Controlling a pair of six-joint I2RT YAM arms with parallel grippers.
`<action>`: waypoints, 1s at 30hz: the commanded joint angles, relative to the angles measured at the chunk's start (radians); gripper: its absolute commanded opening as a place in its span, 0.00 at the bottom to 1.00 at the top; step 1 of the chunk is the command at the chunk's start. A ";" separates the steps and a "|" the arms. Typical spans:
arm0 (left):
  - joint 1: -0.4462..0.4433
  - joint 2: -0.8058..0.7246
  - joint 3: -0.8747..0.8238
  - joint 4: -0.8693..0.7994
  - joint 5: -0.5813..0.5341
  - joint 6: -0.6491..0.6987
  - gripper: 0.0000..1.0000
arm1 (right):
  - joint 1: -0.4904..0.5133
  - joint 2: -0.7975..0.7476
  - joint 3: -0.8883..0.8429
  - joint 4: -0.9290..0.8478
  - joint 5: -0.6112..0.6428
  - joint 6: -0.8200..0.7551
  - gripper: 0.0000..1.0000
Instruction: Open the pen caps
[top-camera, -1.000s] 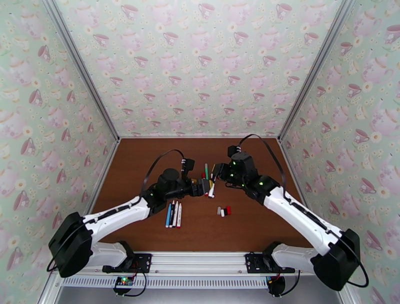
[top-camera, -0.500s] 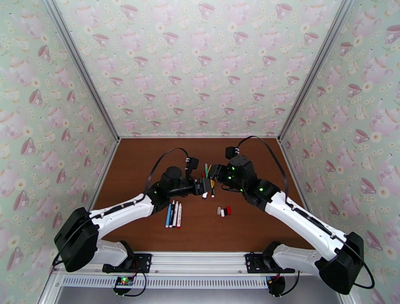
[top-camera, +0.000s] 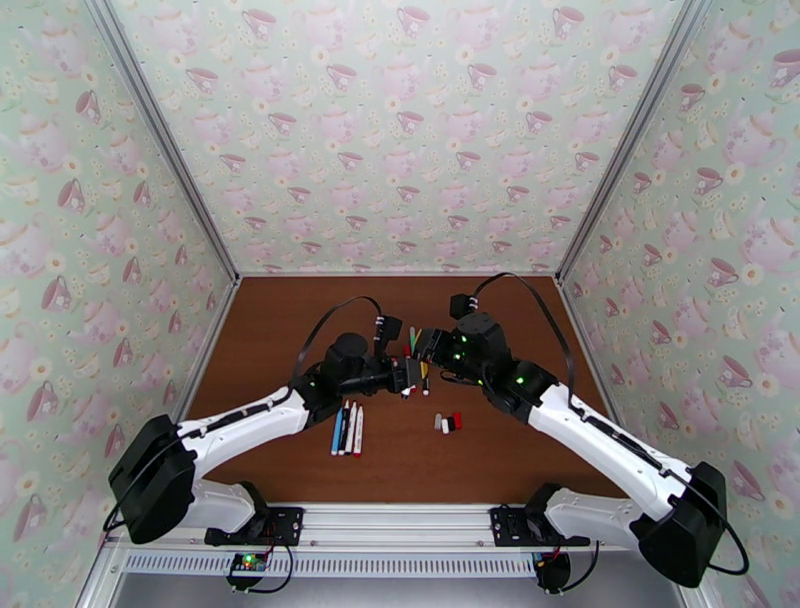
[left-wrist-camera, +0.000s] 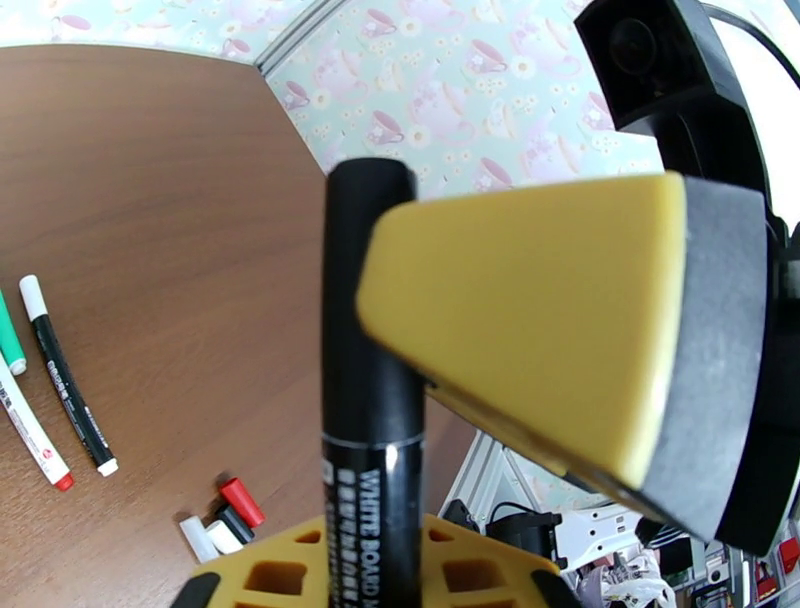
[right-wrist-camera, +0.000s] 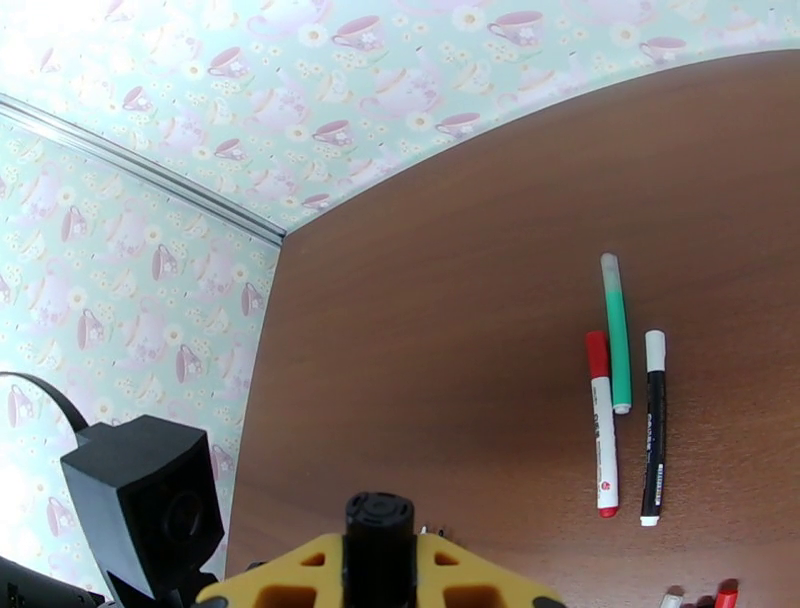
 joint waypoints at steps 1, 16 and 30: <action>-0.007 -0.016 0.017 -0.018 -0.006 0.060 0.12 | 0.008 -0.012 -0.019 0.012 0.028 0.015 0.19; -0.010 -0.106 -0.055 -0.052 0.208 0.147 0.01 | -0.159 -0.118 -0.100 0.097 -0.423 -0.016 0.47; -0.029 -0.097 -0.043 -0.017 0.232 0.127 0.00 | -0.162 -0.125 -0.105 0.086 -0.556 -0.038 0.47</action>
